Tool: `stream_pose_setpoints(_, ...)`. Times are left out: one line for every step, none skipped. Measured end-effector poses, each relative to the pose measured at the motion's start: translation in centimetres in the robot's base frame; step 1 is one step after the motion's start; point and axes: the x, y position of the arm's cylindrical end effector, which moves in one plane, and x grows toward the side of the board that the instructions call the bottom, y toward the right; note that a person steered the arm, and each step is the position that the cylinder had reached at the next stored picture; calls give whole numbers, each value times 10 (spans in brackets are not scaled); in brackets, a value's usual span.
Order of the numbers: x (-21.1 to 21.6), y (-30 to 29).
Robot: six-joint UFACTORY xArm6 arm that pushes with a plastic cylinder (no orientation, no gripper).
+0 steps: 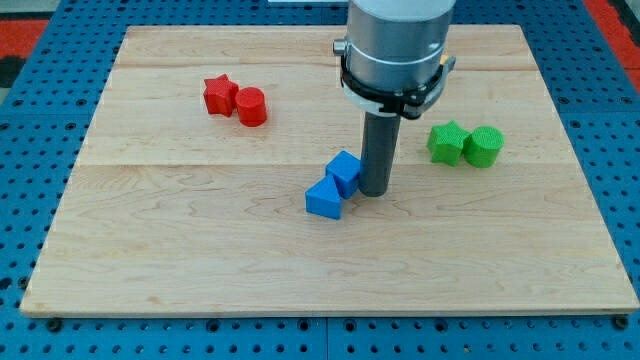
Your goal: Push the blue cube to the left of green star
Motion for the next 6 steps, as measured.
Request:
stream_pose_setpoints(5,-1)
stream_pose_setpoints(35,-15)
stream_pose_setpoints(12,-83)
stream_pose_setpoints(5,-82)
stream_pose_setpoints(-4,-50)
stream_pose_setpoints(-19,-13)
